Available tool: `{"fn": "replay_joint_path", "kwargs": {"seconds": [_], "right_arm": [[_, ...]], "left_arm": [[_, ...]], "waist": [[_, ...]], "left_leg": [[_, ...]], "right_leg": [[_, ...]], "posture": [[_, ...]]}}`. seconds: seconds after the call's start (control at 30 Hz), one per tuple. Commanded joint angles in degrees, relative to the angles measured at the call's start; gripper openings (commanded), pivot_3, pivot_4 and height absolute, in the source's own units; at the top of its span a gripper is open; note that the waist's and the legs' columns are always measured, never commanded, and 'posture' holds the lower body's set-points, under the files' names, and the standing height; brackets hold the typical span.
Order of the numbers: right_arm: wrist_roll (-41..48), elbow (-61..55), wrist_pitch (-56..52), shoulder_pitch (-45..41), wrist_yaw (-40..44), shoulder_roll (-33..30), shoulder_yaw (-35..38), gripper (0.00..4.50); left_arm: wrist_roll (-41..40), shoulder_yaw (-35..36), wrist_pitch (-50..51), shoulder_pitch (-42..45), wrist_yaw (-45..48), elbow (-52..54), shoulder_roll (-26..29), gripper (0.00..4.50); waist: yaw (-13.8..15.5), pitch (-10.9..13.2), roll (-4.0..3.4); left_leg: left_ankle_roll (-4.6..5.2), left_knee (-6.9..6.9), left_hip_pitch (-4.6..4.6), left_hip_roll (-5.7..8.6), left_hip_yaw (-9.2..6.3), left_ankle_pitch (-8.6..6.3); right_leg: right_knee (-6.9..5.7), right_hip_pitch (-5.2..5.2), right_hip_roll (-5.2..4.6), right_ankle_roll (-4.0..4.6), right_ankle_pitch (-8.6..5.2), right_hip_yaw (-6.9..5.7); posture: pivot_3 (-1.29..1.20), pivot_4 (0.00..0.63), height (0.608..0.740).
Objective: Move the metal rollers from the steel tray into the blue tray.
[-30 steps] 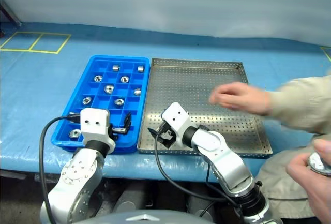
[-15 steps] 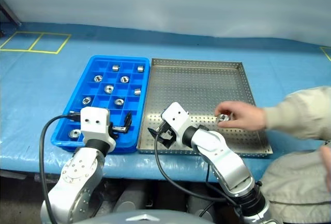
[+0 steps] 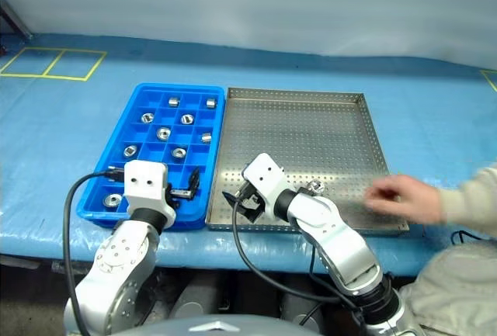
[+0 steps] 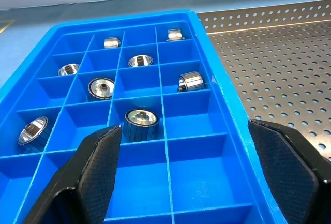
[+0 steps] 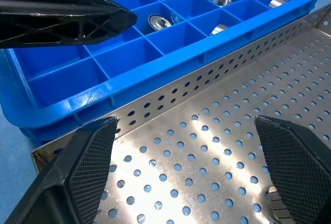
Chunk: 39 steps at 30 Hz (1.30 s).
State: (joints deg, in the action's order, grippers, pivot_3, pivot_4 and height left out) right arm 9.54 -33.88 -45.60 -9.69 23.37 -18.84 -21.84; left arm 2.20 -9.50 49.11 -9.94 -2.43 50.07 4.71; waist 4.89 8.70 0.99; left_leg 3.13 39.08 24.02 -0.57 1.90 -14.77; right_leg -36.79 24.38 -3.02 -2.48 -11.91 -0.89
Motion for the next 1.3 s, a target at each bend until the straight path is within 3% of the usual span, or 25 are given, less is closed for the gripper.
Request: {"fn": "replay_joint_path", "kwargs": {"seconds": [0.03, 0.37, 0.83, 1.03, 1.17, 1.3], "right_arm": [[0.4, -2.3, 0.3, 0.3, -0.9, 0.4, 2.2, 4.50], [0.7, -4.0, -3.2, 2.7, -7.8, 3.6, 13.3, 4.50], [-4.5, 11.6, -4.8, -4.9, -16.8, 14.5, 7.5, 4.50], [-6.3, 18.8, -0.7, -4.8, -16.4, 14.8, 6.6, 4.50], [-6.3, 22.2, 2.3, -4.8, -15.3, 15.4, 6.3, 4.50], [-6.3, 24.1, 4.0, -4.8, -15.4, 16.2, 6.7, 3.36]], "left_arm": [[0.3, 0.2, -1.9, 0.9, 0.2, 0.7, 0.0, 4.24], [-0.5, 0.3, -2.7, 4.1, 2.7, -0.6, 2.0, 4.24], [-2.8, -7.3, -2.6, 3.5, 10.0, -1.3, 6.5, 4.24], [-7.5, -7.7, -2.4, 1.3, 14.4, -0.6, 7.4, 4.24], [-10.0, -9.3, -1.0, 0.6, 18.5, 0.5, 11.7, 4.24], [-10.6, -9.0, -1.2, 0.7, 17.8, 0.4, 12.1, 4.28]], "waist": [[0.0, 0.0, 0.00], [-0.3, 0.0, 0.00], [-2.5, 0.0, -0.04], [-2.5, 0.0, -0.06], [-2.5, 0.0, -0.08], [-2.5, 0.1, -0.14]], "left_leg": [[0.00, 0.00, 0.00, 0.00, 0.00, 0.00], [-0.02, 0.01, 0.01, 0.02, 0.01, 0.01], [-0.12, -0.04, -0.02, 0.00, 0.02, 0.09], [-0.11, -0.04, -0.02, 0.01, 0.02, 0.08], [-0.13, -0.04, -0.03, -0.01, 0.02, 0.09], [-0.14, -0.06, -0.04, -0.02, 0.02, 0.10]], "right_leg": [[0.00, 0.00, 0.00, 0.00, 0.00, 0.00], [-0.03, -0.03, 0.00, 0.19, 0.12, 0.02], [-0.11, -0.04, 0.10, 0.25, 0.14, 0.08], [-0.10, -0.02, 0.09, 0.24, 0.14, 0.08], [-0.12, 0.00, 0.11, 0.23, 0.12, 0.08], [-0.12, 0.01, 0.12, 0.16, 0.07, 0.09]], "posture": [[0.18, 0.150, 0.740], [0.14, 0.150, 0.740], [0.14, 0.150, 0.740], [0.16, 0.150, 0.740], [0.16, 0.150, 0.740], [0.17, 0.150, 0.740]]}}
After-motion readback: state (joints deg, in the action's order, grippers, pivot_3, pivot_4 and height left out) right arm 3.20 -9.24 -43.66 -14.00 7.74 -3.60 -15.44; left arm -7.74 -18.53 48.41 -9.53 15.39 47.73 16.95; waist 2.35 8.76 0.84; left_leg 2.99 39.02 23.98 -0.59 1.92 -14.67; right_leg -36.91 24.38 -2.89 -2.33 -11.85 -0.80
